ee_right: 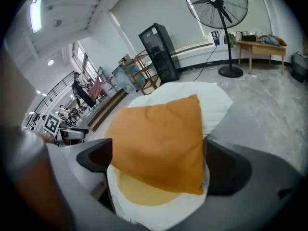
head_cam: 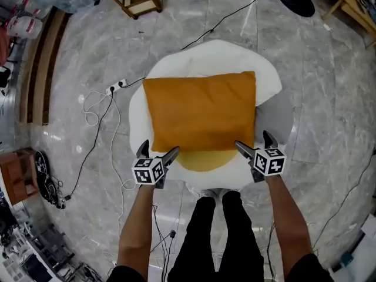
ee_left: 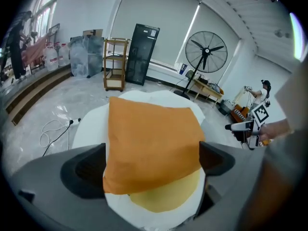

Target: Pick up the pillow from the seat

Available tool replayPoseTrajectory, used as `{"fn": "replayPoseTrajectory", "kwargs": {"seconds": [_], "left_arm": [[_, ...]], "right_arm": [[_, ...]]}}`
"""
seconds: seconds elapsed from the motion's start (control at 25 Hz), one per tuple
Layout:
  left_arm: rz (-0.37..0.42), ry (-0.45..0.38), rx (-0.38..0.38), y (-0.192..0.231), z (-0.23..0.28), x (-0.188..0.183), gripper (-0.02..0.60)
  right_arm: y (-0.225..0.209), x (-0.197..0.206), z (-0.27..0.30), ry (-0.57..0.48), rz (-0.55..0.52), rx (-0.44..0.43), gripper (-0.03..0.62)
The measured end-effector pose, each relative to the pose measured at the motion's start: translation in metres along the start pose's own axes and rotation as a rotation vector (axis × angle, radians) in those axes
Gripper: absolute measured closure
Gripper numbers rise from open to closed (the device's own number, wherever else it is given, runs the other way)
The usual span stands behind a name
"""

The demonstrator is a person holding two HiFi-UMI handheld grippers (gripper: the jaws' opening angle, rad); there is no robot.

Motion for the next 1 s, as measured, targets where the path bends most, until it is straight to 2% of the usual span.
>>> {"fn": "replayPoseTrajectory", "kwargs": {"seconds": [0.28,0.4,0.52,0.88,0.92,1.0], "left_arm": [[0.006,0.106,-0.007,0.053,0.055,0.020,-0.009],[0.017,0.102,-0.022,0.069,0.074,0.019,-0.011],[-0.011,0.102,-0.022,0.083,0.091,0.023,-0.011],[-0.045,0.127,0.019,0.107,0.129,0.029,-0.008],[-0.045,0.127,0.020,0.106,0.132,0.028,-0.004],[-0.048,0.134,0.028,0.105,0.136,0.029,0.044]], "right_arm": [[-0.030,0.026,0.074,0.085,0.063,-0.023,0.005],[-0.034,0.035,0.104,0.103,0.072,-0.052,0.005],[-0.037,0.044,0.127,0.124,0.088,-0.069,0.005],[-0.038,0.055,0.178,0.203,0.072,-0.036,0.006],[-0.038,0.056,0.181,0.216,0.068,-0.033,0.006],[-0.036,0.056,0.184,0.245,0.058,-0.025,0.023]]}}
Point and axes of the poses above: the fingertips, and each gripper's own axes: z forward along the fingers, y to its left, x out of its underside, the point moved 4 cm from there along -z, backward along the fingers, and after that the axes turned 13 degrees about x, right-handed, at the moved point
